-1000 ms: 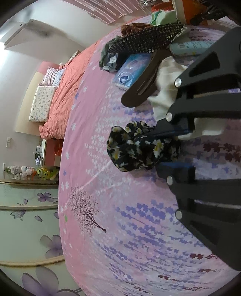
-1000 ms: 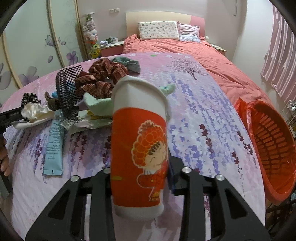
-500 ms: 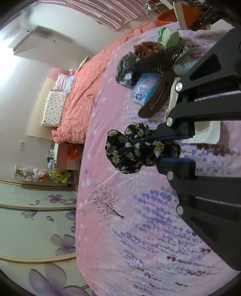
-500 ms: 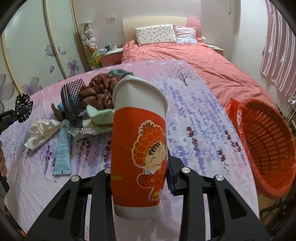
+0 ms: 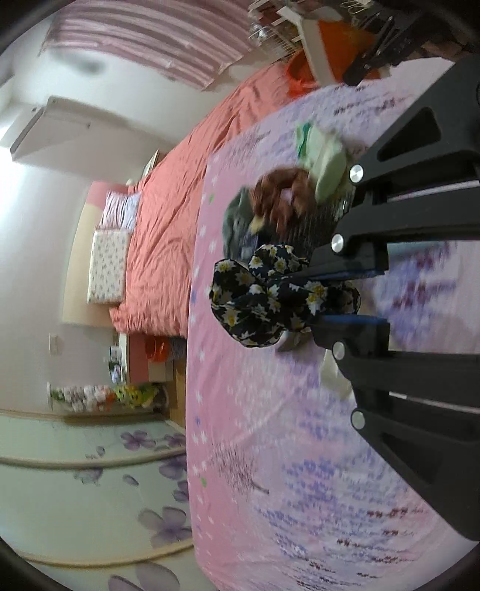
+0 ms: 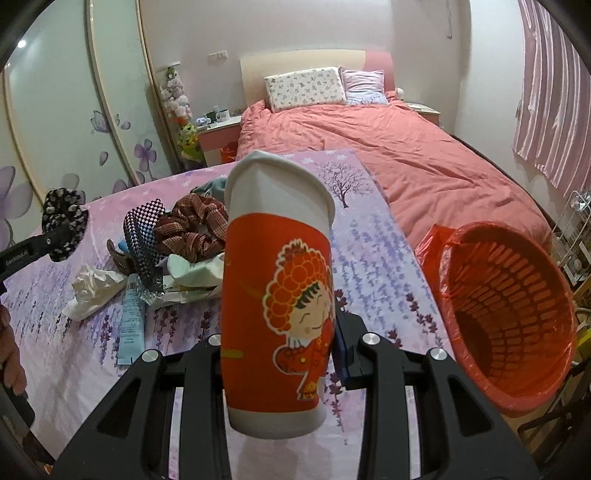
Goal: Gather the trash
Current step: 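Carry the scrunchie and cup to the orange basket and release both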
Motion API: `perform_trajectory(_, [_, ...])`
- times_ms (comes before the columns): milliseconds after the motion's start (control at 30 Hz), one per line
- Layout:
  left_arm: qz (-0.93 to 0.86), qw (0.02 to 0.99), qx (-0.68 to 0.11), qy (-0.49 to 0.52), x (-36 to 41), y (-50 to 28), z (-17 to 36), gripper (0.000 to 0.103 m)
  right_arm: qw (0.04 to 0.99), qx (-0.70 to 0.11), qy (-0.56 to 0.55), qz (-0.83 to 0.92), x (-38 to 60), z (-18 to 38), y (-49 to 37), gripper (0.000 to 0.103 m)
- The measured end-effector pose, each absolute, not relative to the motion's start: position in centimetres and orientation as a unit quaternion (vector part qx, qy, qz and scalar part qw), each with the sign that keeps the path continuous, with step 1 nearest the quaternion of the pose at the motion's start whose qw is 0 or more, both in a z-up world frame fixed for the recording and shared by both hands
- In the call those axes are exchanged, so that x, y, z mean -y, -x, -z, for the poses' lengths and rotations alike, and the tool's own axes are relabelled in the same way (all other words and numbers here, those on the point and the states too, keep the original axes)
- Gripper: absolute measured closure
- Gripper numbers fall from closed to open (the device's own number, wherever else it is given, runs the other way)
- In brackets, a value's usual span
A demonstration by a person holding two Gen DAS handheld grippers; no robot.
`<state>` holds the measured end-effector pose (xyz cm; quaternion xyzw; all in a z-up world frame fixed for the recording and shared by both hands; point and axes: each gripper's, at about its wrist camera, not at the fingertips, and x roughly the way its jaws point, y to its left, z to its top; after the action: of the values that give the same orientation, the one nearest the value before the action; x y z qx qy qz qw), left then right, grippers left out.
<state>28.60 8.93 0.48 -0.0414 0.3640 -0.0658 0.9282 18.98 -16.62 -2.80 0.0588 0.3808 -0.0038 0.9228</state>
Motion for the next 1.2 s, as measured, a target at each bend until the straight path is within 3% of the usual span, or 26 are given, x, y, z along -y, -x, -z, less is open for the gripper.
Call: perform_trajectory(1200, [0.334, 0.860, -0.385, -0.024, 22.8, -25.3, 4.0, 0.088, 0.907, -0.378, -0.127, 0.134, 36.5, 5.4, -16.3, 0.070])
